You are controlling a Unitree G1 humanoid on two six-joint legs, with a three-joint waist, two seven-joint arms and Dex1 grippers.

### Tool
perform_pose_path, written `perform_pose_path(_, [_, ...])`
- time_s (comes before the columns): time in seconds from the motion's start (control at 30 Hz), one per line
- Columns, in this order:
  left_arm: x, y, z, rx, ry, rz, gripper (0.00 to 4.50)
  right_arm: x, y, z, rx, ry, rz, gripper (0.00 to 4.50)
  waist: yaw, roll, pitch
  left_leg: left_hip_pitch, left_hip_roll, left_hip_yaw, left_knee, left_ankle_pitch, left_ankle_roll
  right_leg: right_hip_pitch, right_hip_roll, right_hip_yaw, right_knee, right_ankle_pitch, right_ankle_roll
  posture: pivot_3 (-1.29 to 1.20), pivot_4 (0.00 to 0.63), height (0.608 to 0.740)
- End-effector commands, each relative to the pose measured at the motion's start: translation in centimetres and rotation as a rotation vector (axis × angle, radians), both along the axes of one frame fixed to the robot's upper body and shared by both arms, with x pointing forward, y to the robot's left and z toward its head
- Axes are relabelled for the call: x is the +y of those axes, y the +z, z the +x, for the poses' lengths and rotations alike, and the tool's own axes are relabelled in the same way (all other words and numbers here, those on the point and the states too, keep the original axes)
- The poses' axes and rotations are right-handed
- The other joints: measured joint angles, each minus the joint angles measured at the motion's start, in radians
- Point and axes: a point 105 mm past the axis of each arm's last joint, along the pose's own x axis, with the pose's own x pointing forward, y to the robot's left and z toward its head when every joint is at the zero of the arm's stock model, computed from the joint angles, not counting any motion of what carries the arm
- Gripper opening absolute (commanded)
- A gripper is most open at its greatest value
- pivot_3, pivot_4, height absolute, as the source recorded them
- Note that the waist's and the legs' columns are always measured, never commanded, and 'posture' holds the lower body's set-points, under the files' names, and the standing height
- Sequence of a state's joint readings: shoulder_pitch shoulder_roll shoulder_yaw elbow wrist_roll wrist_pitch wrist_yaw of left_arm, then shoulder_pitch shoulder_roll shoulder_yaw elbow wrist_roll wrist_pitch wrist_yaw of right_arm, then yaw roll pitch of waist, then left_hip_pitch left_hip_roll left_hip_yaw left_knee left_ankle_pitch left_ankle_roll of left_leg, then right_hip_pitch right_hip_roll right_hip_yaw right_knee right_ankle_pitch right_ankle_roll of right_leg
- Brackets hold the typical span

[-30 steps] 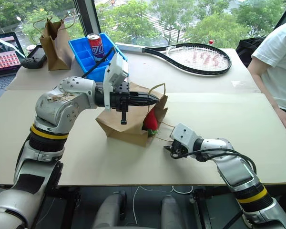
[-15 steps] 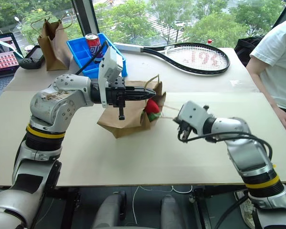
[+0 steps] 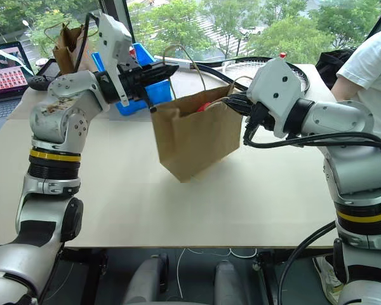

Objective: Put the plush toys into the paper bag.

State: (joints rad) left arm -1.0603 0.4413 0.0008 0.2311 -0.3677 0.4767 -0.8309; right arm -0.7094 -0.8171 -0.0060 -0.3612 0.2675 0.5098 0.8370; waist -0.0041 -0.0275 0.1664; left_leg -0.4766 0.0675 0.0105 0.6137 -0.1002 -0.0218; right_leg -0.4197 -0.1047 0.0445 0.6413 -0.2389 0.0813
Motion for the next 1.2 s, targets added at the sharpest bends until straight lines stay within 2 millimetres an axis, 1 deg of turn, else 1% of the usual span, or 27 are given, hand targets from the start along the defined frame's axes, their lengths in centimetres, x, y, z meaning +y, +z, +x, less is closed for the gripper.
perform_pose_path(0.03, [-0.2,1.2,-0.9,-0.053,-0.022,0.001,0.00,-0.5,1.5,-1.0,-0.043,-0.003,-0.009,0.05,0.001,0.000,0.000,0.000,0.000,0.000,0.000,0.000,0.000,0.000,0.000,0.000,0.000,0.000,0.000,0.00,0.150,0.740])
perform_pose_path(0.1, [-0.3,0.6,-1.2,-0.029,-0.036,0.010,0.00,-0.7,1.3,-1.1,-0.026,-0.008,-0.016,0.05,0.002,0.000,0.000,0.000,0.000,0.000,0.000,0.000,0.000,0.000,0.000,0.000,0.000,0.000,0.000,0.00,0.150,0.740])
perform_pose_path(0.17, [-0.3,-0.3,-1.6,0.000,-0.053,0.035,0.00,-0.9,0.7,-1.3,0.010,-0.010,-0.027,0.05,0.001,0.000,0.000,0.000,0.000,0.000,0.000,0.000,0.000,0.000,0.000,0.000,0.000,0.000,0.000,0.00,0.150,0.740])
perform_pose_path(0.23, [-0.3,-1.2,-1.9,0.029,-0.063,0.059,0.00,-0.9,-0.6,-1.5,0.073,-0.005,-0.037,0.05,0.001,0.000,0.000,0.000,0.000,0.000,0.000,0.000,0.000,0.000,0.000,0.000,0.000,0.000,0.000,0.00,0.150,0.740])
perform_pose_path(0.33, [0.0,-1.8,-2.2,0.046,-0.065,0.082,0.00,-0.9,-1.8,-2.0,0.136,0.000,-0.041,0.05,0.001,0.000,0.000,0.000,0.000,0.000,0.000,0.000,0.000,0.000,0.000,0.000,0.000,0.000,0.000,0.00,0.150,0.740])
perform_pose_path(0.57, [0.4,-2.5,-2.5,0.089,-0.073,0.103,0.00,-0.6,-2.5,-2.9,0.229,0.019,-0.024,0.05,0.001,0.000,0.000,0.000,0.000,0.000,0.000,0.000,0.000,0.000,0.000,0.000,0.000,0.000,-0.001,0.00,0.150,0.740])
perform_pose_path(0.67, [1.0,-3.1,-2.7,0.167,-0.092,0.095,0.00,-0.8,-1.9,-3.1,0.272,0.017,0.064,0.05,0.001,0.000,0.000,0.000,0.000,0.000,0.000,0.000,0.000,0.000,0.000,0.000,0.001,0.000,-0.001,0.00,0.150,0.740])
perform_pose_path(0.77, [1.8,-2.5,-3.4,0.202,-0.118,0.070,0.77,-0.8,-0.7,-3.4,0.277,0.036,0.132,0.88,0.001,0.000,0.000,0.000,0.000,0.000,0.000,0.000,0.000,0.000,0.000,0.000,0.001,0.000,-0.001,0.00,0.150,0.740])
perform_pose_path(0.8, [2.1,-2.4,-3.5,0.201,-0.115,0.070,1.18,-0.8,-0.4,-3.5,0.280,0.044,0.149,1.23,0.000,0.000,0.000,0.000,0.000,0.000,0.000,0.000,0.000,0.000,0.000,0.000,0.001,0.000,-0.001,0.00,0.150,0.740])
perform_pose_path(0.87, [3.4,-1.5,-3.6,0.193,-0.102,0.047,1.91,-1.3,1.0,-3.8,0.276,0.059,0.202,1.91,-0.002,0.000,0.000,0.000,0.000,0.000,0.000,0.000,0.000,0.000,0.000,0.000,0.001,0.000,-0.001,0.00,0.150,0.740])
perform_pose_path(0.9, [4.1,-1.2,-3.7,0.188,-0.096,0.042,2.29,-1.7,1.7,-4.0,0.274,0.064,0.230,2.33,-0.003,0.000,0.000,0.000,0.001,0.000,0.000,0.000,0.000,0.000,0.000,0.000,0.001,0.000,-0.001,0.00,0.150,0.740])
perform_pose_path(0.93, [4.8,-1.0,-3.9,0.183,-0.091,0.044,2.64,-2.2,2.5,-4.2,0.270,0.069,0.267,2.59,-0.004,0.000,0.000,0.000,0.001,0.000,0.000,0.000,0.000,-0.001,0.000,0.000,0.001,0.000,-0.001,0.00,0.150,0.740])
perform_pose_path(1.0, [6.3,-0.9,-4.6,0.173,-0.105,0.049,3.34,-3.6,3.7,-4.4,0.238,0.038,0.287,3.31,-0.006,0.000,0.000,0.000,0.001,-0.001,-0.001,0.000,0.000,-0.001,0.000,0.000,0.001,0.000,-0.001,0.00,0.150,0.740])
perform_pose_path(1.07, [7.6,-1.2,-6.1,0.170,-0.173,0.027,4.08,-5.4,3.9,-4.5,0.250,-0.021,0.277,3.99,-0.008,0.000,0.000,0.000,0.001,0.000,-0.001,0.000,0.000,-0.001,0.000,0.000,0.000,0.000,-0.001,0.00,0.150,0.740])
perform_pose_path(1.1, [8.0,-1.5,-6.8,0.179,-0.213,0.013,4.36,-6.1,3.7,-4.5,0.267,-0.046,0.266,3.99,-0.008,0.000,0.000,0.001,0.001,0.000,-0.002,0.000,0.000,-0.001,0.000,0.000,0.000,0.000,-0.001,0.00,0.150,0.740])
perform_pose_path(1.17, [8.9,-3.1,-8.0,0.246,-0.263,0.004,4.43,-7.1,2.8,-4.6,0.305,-0.083,0.231,3.99,-0.007,0.000,0.000,0.001,0.001,0.000,-0.003,0.000,0.000,-0.001,0.000,0.000,0.000,-0.001,-0.003,0.00,0.150,0.740])
perform_pose_path(1.2, [9.2,-4.8,-8.8,0.262,-0.273,0.071,4.43,-7.3,2.2,-4.8,0.338,-0.084,0.226,3.99,-0.007,0.000,0.000,0.001,0.001,0.001,-0.004,0.000,0.000,0.000,0.000,0.000,-0.001,-0.001,-0.003,0.00,0.150,0.740])
